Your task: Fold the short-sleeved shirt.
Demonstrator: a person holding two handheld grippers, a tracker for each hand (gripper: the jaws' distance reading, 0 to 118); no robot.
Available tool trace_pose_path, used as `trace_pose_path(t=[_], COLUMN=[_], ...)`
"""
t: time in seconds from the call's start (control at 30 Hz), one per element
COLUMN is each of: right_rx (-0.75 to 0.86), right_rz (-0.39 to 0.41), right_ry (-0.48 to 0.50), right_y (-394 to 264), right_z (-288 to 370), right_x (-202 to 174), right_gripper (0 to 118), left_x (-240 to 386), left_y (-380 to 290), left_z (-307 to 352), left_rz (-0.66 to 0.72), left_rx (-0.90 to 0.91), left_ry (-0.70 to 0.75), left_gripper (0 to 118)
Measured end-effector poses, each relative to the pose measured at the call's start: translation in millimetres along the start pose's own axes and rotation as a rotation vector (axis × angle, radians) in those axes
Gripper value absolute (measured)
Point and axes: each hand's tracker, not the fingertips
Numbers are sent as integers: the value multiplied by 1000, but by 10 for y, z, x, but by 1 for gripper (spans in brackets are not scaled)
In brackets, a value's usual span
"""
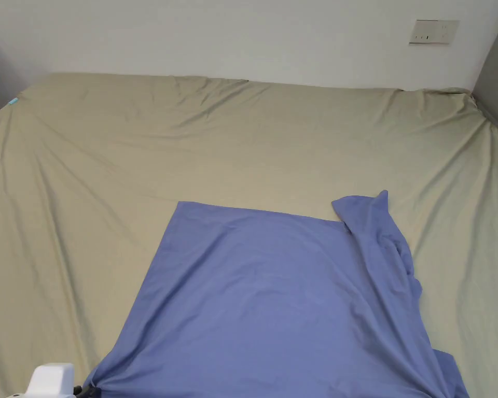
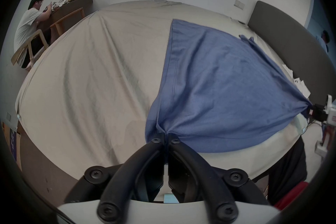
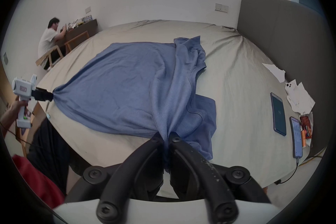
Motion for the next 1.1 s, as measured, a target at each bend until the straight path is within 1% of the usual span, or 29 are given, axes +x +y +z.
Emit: trace_pose_path(t=[0.1,0.2,0.3,0.33,0.37,0.5,0.57,0.63,0.73,0.8,0.9,0.93,0.97,1.0,1.03,1.07,1.1], right_rx=[15,22,39,48,53,50,40,20,-39,-78,-108,-113,-114,-102,-75,-39,23], right_rz=[-56,-91,-216,-248,-259,-248,-262,-290,-257,-222,-209,-197,-180,-147,-110,-97,-96], right_ry=[21,51,102,108,109,73,64,64,18,0,-28,-42,-68,-94,-139,-186,-211], right_y=[104,260,491,591,678,1143,1334,1529,1717,1779,1792,1769,1763,1770,1794,1790,1793], right_z=[65,45,-83,-149,-204,-588,-841,-1150,-1569,-1799,-2071,-2141,-2177,-2200,-2165,-2069,-1950], right_x=[10,65,206,264,302,501,633,763,874,899,912,931,932,925,914,891,891], right_gripper=[5,5,5,5,5,5,5,5,5,5,6,7,11,24,43,63,85], left_x=[44,56,76,94,140,220,246,308,431,489,564,584,590,591,560,543,513], left_y=[145,361,677,802,909,1392,1597,1781,1942,1989,1988,1978,1974,1972,1969,1966,1955], left_z=[128,184,109,55,26,-286,-497,-751,-1084,-1272,-1501,-1560,-1600,-1634,-1643,-1605,-1492], left_rz=[-17,-2,17,8,0,9,43,35,-26,-38,-86,-99,-107,-108,-95,-75,-31], left_rx=[42,86,127,138,151,184,186,190,164,148,96,83,75,69,71,79,115], left_ry=[-10,-42,-57,-56,-49,-33,-29,0,54,71,102,116,127,141,154,147,114], left_gripper=[2,2,2,2,2,2,2,2,2,2,3,6,17,48,77,99,115])
